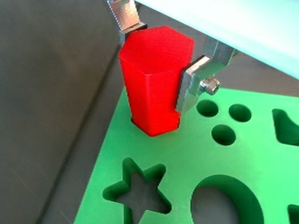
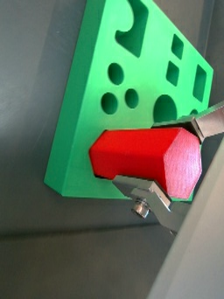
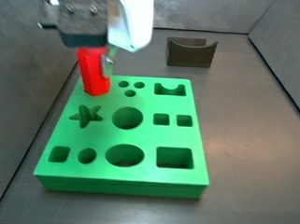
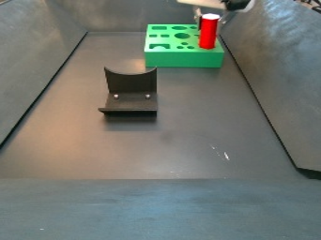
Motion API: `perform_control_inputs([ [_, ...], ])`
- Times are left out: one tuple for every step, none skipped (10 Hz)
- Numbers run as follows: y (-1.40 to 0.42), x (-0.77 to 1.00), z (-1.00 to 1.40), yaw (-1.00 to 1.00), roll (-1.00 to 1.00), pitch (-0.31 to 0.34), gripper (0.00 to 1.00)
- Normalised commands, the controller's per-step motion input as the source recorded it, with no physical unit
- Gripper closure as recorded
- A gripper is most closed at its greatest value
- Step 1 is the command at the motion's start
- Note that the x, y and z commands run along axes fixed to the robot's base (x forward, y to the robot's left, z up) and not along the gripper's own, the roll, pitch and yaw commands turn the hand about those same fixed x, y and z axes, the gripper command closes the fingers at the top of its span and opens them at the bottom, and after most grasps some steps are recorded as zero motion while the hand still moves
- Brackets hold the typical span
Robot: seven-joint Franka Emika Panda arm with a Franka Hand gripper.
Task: Insert the hexagon object.
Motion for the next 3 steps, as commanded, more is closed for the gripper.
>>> perform_control_inputs([
  [-0.13,0.19,-1.0,-0.13,0.0,-0.133,1.0],
  [0.0,0.0,-0.42,-0.07,-0.19,-0.339,1.0],
  [0.0,0.0,-0.23,0.0,-0.12,-0.161,1.0],
])
